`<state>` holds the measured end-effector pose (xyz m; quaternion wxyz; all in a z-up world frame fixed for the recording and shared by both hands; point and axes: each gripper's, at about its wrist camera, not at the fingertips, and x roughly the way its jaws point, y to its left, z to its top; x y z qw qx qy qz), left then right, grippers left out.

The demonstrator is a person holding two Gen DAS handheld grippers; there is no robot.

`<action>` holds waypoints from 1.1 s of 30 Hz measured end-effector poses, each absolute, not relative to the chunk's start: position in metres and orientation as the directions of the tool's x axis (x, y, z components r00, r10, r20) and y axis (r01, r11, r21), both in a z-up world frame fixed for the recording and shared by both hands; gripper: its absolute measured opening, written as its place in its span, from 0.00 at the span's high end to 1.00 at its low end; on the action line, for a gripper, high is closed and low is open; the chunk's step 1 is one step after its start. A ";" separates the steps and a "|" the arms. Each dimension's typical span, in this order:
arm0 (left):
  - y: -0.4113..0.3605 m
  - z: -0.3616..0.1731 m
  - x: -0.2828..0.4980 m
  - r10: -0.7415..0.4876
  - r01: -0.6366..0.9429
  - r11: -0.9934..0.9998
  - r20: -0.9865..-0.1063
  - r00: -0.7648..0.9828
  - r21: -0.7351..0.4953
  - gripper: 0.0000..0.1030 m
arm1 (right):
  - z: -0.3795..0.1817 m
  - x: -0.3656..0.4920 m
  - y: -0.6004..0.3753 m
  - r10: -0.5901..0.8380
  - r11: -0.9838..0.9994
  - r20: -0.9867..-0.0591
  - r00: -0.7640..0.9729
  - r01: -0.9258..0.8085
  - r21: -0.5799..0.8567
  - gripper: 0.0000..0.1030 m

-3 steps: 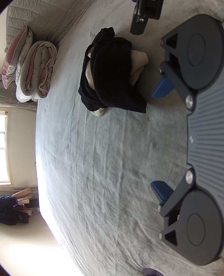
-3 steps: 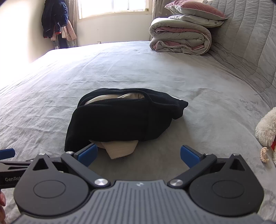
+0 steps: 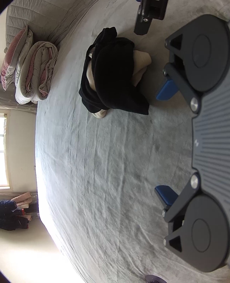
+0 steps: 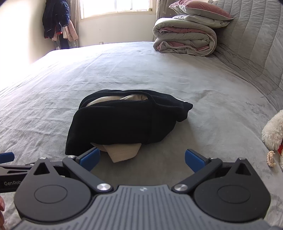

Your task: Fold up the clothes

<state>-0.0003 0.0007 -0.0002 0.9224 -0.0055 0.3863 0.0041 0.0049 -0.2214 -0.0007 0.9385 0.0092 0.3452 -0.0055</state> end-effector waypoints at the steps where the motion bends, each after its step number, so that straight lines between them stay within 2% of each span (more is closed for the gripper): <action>1: 0.001 0.000 0.000 0.004 -0.013 1.000 -0.714 0.700 -0.007 0.00 | -0.001 0.005 -0.222 -0.002 1.000 -0.648 0.761 0.016 0.015 0.00; 33: 0.012 0.000 0.003 0.004 -0.035 0.999 -0.736 0.677 -0.026 0.00 | -0.010 0.011 -0.217 -0.002 1.000 -0.693 0.721 0.009 0.006 0.00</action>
